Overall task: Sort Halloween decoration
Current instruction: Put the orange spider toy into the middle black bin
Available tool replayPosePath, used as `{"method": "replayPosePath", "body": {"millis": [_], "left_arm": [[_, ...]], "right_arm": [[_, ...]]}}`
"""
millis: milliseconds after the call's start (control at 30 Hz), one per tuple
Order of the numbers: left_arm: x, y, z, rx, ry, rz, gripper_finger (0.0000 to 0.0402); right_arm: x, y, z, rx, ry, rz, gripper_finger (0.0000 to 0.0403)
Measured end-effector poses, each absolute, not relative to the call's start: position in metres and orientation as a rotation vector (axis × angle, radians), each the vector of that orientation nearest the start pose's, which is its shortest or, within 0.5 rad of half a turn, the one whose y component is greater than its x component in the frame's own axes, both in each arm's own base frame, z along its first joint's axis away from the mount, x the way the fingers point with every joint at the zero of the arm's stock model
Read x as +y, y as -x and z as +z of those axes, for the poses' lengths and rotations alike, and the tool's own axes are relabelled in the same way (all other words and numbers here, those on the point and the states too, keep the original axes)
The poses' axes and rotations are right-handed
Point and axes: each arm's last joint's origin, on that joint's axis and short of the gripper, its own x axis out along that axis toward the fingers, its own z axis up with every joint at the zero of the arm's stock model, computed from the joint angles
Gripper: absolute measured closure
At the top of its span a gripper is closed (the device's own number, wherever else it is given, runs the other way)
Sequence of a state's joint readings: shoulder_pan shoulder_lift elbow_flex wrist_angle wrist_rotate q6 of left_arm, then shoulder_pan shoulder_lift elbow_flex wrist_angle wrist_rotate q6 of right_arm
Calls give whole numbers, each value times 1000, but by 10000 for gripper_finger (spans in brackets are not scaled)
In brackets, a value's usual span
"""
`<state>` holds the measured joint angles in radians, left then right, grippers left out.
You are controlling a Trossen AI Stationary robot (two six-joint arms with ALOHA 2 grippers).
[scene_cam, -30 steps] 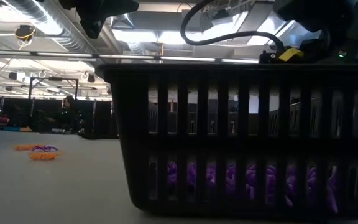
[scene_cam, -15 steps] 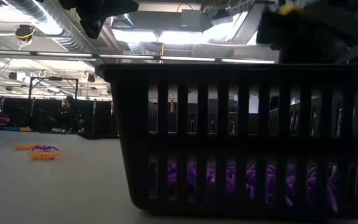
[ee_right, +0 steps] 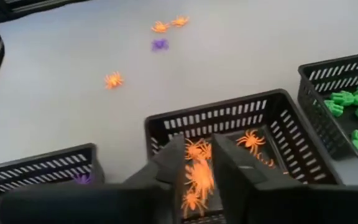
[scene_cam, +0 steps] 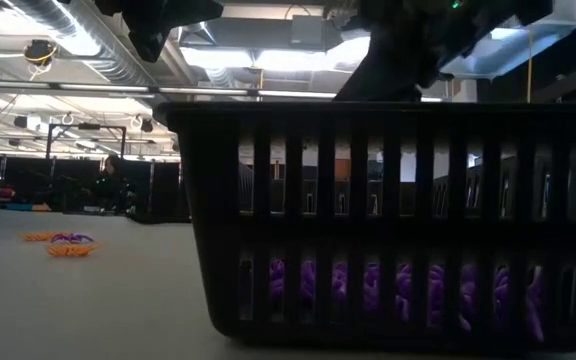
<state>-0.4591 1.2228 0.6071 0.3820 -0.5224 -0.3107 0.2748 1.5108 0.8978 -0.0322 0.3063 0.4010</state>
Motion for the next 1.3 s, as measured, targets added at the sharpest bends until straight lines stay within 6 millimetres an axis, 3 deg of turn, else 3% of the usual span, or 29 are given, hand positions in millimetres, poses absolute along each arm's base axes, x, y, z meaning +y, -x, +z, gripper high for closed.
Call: {"method": "replayPosePath", "body": {"millis": [200, 367, 600, 733, 933, 1133, 1300], "left_arm": [[-100, -235, 238, 194, 199, 94, 291], [-100, -235, 238, 194, 199, 94, 291], [-100, -235, 238, 193, 200, 94, 291], [-100, -235, 239, 183, 207, 93, 291], [-96, -237, 238, 182, 304, 129, 291], [-82, -239, 208, 493, 459, 78, 291], [-104, -244, 185, 665, 221, -73, 291]], "right_arm": [[63, -310, 218, 612, -245, -96, 235], [78, -306, 217, 630, -238, -52, 197], [135, -282, 212, 455, -58, -124, 208], [153, -265, 203, 437, -26, -109, 218], [157, -261, 201, 440, -20, -96, 221], [156, -261, 200, 450, -13, -104, 221], [157, -260, 200, 457, -15, -94, 221]]}}
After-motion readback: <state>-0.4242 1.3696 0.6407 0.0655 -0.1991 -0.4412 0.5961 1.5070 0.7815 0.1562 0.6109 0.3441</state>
